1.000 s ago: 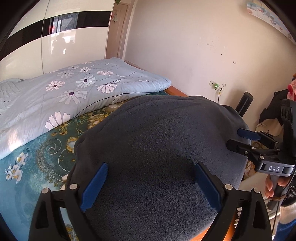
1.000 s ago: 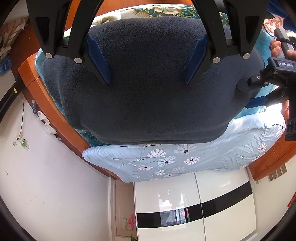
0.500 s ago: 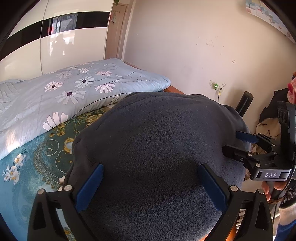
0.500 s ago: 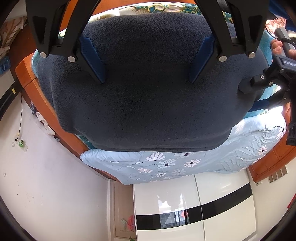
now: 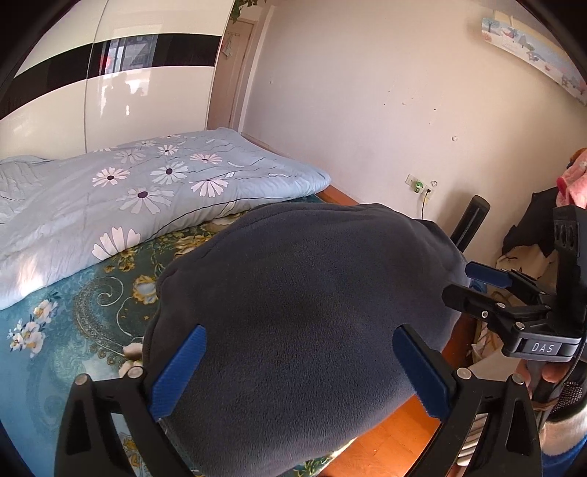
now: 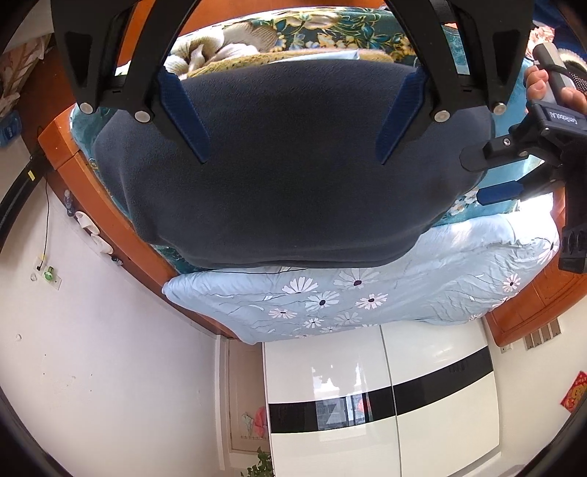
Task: Fold clothes
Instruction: 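Lower the grey bundle with both tools onto the top of the clothes stack, then open both tools and pull them back from the stacked bundle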
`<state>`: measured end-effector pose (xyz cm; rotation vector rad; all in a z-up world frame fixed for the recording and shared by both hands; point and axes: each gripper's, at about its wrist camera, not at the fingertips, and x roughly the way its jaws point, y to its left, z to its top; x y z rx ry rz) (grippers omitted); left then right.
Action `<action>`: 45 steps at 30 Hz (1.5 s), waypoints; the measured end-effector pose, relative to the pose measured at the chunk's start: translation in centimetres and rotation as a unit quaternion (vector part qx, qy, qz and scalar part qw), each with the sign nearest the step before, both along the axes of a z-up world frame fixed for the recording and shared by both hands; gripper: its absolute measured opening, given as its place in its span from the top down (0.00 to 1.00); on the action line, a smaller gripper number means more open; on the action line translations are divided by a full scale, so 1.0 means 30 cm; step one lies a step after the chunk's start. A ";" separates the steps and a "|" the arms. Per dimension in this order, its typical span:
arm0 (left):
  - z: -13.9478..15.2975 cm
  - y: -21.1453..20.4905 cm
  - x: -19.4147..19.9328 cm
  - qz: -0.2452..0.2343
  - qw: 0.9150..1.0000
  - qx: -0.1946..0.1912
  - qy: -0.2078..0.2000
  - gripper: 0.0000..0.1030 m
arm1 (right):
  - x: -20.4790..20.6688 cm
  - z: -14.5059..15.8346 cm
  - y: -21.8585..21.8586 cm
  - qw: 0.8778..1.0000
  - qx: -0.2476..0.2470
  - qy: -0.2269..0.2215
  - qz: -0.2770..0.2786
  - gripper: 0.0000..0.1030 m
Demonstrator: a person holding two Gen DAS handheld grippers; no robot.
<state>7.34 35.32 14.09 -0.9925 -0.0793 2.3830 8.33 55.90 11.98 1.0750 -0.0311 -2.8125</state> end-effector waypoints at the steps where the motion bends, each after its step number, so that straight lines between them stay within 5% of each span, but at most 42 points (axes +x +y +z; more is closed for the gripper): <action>1: 0.001 -0.007 0.014 0.000 1.000 0.000 0.002 0.00 | 0.017 0.000 -0.013 1.000 0.004 0.000 0.002 0.10; 7: -0.025 -0.047 0.079 0.007 1.000 -0.007 -0.003 0.00 | 0.104 -0.026 -0.077 1.000 0.026 -0.005 0.010 0.10; 22: -0.152 -0.079 0.220 0.010 1.000 -0.018 -0.016 0.00 | 0.270 -0.174 -0.067 0.999 -0.039 -0.032 -0.012 0.10; 29: -0.175 -0.094 0.252 0.012 1.000 -0.017 -0.009 0.00 | 0.316 -0.233 -0.085 0.998 -0.042 -0.042 -0.015 0.02; 45: -0.214 -0.143 0.343 0.004 0.998 -0.056 0.035 0.00 | 0.377 -0.276 -0.223 0.997 0.024 -0.041 -0.053 0.01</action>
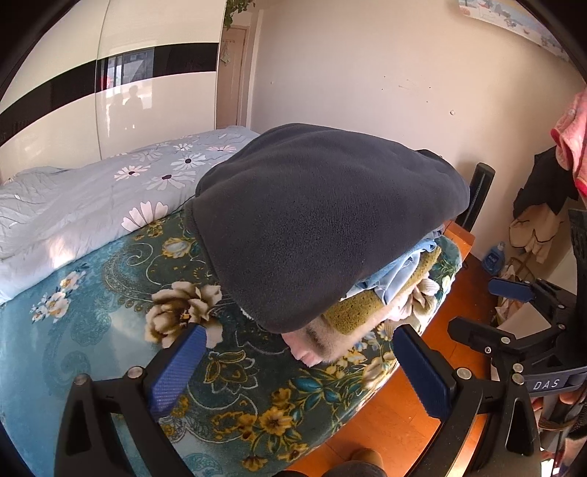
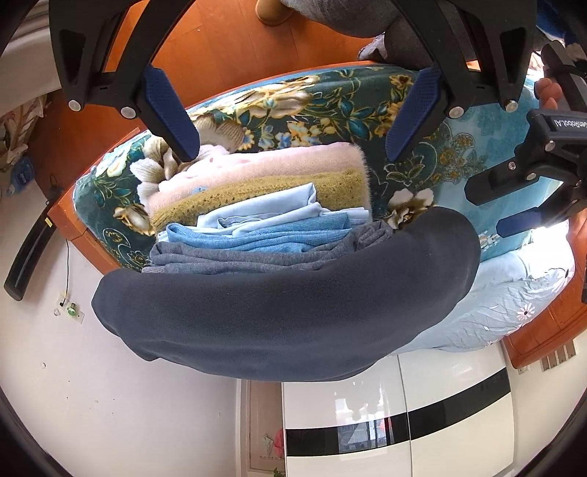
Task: Fold clothes
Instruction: 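Open both tools and pull them back from the stacked bundle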
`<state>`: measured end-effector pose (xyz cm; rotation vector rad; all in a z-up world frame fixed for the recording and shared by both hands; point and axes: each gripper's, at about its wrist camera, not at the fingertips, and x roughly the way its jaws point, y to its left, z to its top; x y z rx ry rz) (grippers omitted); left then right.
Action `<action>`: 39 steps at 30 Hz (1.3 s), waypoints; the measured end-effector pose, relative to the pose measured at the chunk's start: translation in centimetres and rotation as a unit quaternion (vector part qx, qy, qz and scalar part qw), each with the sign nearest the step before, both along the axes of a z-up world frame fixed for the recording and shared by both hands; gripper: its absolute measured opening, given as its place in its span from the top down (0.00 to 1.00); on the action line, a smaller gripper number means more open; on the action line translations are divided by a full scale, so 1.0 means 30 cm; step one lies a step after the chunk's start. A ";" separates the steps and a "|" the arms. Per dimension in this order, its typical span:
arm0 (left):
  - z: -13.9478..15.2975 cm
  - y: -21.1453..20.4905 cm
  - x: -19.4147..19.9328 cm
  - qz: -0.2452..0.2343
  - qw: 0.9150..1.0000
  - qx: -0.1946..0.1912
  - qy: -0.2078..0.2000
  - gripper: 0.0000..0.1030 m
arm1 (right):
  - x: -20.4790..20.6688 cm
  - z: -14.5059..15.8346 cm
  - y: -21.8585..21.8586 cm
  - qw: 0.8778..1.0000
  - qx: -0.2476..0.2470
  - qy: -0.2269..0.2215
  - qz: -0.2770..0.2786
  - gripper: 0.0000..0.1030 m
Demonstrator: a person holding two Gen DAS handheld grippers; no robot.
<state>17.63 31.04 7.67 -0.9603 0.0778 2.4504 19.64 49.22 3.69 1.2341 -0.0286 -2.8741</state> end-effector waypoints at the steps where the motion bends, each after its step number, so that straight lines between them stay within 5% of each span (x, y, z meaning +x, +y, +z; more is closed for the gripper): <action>1: 0.001 -0.007 0.007 0.001 1.000 0.000 0.004 0.00 | 0.005 0.001 -0.010 1.000 0.002 0.003 0.000 0.01; 14: 0.008 -0.109 0.030 0.069 0.997 0.015 0.024 0.00 | 0.054 0.019 -0.085 0.998 0.016 0.029 -0.049 0.01; 39: -0.079 -0.119 0.018 0.074 0.997 -0.011 -0.012 0.00 | 0.073 0.013 -0.160 0.996 0.047 0.027 -0.069 0.01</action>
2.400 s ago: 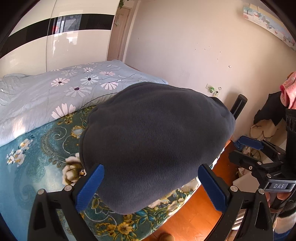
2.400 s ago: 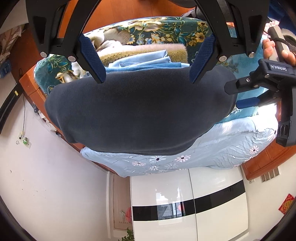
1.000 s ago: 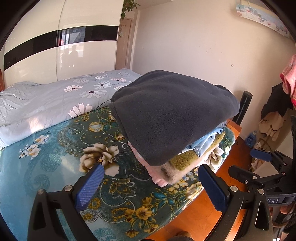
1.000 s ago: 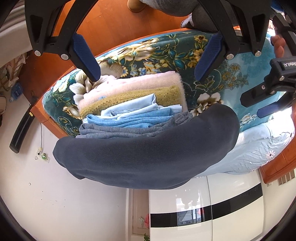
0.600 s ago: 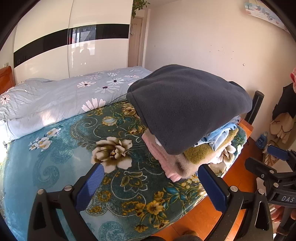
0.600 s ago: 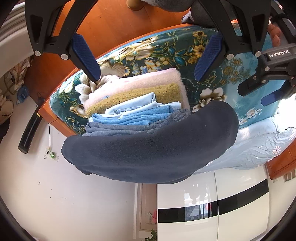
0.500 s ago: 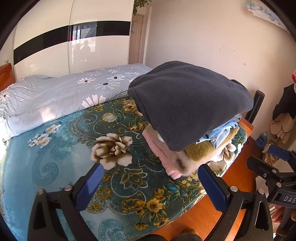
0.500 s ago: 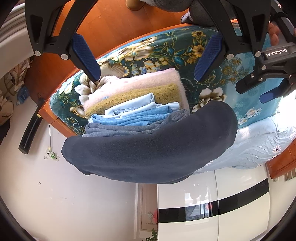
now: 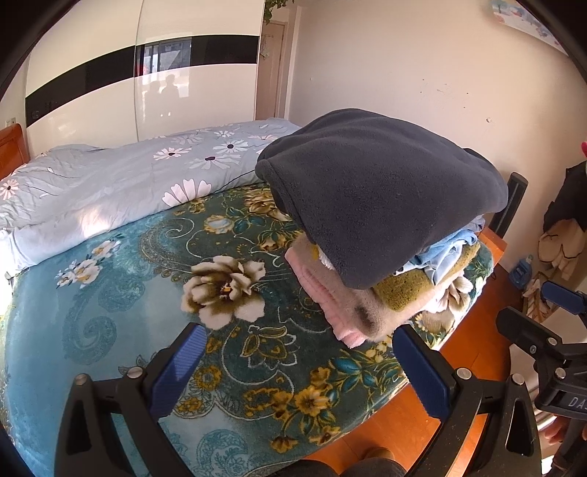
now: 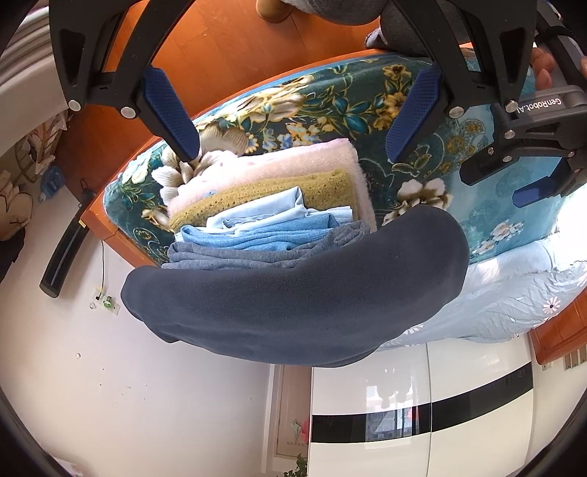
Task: Fold clothes
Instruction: 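Open both tools and pull them back from the stacked bundle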
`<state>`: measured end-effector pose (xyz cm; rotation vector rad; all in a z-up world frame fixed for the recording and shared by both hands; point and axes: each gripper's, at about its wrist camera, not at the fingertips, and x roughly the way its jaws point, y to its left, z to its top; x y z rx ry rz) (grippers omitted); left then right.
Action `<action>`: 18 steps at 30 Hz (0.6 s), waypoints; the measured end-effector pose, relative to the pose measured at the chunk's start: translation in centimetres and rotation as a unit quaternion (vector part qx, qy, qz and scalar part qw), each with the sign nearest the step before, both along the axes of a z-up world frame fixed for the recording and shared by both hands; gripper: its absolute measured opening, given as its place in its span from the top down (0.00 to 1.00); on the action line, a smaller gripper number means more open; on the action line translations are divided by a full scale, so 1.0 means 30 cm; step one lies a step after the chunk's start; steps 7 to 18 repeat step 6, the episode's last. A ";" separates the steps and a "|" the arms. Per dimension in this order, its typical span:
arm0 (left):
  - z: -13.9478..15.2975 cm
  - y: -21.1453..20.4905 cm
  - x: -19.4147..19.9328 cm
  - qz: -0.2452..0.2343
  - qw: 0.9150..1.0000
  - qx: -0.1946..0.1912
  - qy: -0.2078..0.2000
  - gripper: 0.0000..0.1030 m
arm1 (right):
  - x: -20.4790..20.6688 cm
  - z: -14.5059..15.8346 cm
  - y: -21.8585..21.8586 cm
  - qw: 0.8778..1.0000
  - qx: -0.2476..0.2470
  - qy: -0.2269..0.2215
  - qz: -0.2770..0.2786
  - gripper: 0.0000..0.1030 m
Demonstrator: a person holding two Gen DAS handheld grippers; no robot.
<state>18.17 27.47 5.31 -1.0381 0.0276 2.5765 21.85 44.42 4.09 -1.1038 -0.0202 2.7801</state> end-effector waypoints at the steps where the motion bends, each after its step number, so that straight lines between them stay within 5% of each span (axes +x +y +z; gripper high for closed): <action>1: 0.001 0.000 0.001 0.000 1.000 0.000 0.002 0.00 | 0.000 -0.001 -0.001 1.000 0.000 -0.001 -0.001 0.01; 18: 0.007 -0.008 -0.003 -0.003 1.000 0.004 0.004 0.00 | -0.001 -0.003 -0.010 1.000 0.003 -0.002 -0.001 0.01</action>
